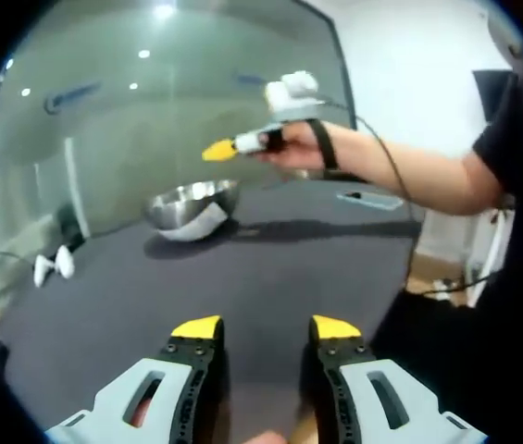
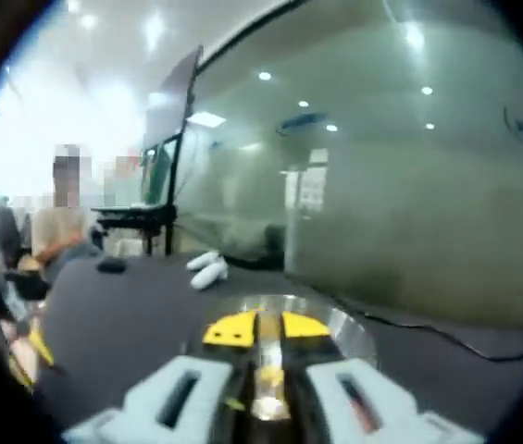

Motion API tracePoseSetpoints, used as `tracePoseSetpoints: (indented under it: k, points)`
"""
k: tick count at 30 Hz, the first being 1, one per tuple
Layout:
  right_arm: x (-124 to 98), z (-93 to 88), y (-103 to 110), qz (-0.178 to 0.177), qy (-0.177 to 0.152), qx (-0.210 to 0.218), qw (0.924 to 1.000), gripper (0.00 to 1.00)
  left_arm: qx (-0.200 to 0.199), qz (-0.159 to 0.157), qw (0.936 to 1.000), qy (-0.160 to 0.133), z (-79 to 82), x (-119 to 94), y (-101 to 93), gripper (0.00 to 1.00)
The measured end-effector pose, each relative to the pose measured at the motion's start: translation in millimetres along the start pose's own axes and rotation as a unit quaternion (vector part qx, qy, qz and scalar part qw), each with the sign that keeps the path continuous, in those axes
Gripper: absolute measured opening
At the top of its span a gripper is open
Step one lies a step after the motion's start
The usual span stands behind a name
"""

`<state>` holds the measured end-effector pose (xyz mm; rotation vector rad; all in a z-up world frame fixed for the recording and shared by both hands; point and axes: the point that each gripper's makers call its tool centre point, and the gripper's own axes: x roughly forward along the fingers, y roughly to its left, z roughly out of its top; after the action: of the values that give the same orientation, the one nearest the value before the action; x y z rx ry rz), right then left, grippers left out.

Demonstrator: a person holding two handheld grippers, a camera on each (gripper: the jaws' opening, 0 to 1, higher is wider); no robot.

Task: Pick up the QQ candy scattered on the table and place it into the stainless steel bowl on the table

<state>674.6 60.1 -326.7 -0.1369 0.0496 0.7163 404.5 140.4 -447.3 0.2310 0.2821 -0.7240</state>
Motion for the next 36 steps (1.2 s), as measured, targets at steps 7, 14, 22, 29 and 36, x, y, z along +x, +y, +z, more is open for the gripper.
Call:
tracePoseSetpoints:
  k: [7, 14, 22, 29, 36]
  points:
    - [15.0, 1.4, -10.5, -0.034, 0.002, -0.013, 0.9993, 0.1, -0.002, 0.003, 1.0, 0.0, -0.6, -4.2, -2.2, 0.38]
    - [20.6, -5.6, -0.1, -0.009, 0.001, 0.0, 1.0, 0.29, 0.001, -0.005, 1.0, 0.002, -1.3, -4.8, -7.4, 0.38]
    - [13.1, -13.1, -9.3, -0.015, 0.01, 0.031, 0.9994, 0.26, -0.001, 0.001, 1.0, 0.002, -0.3, -4.9, -2.1, 0.38]
    - [8.3, -8.5, -2.4, -0.004, 0.004, 0.03, 0.9995, 0.25, 0.003, -0.003, 1.0, 0.001, 2.0, -2.4, -4.0, 0.38]
    - [3.8, -10.7, 13.4, 0.023, 0.008, 0.016, 0.9996, 0.21, 0.007, -0.003, 1.0, -0.002, 6.1, -3.2, -3.9, 0.38]
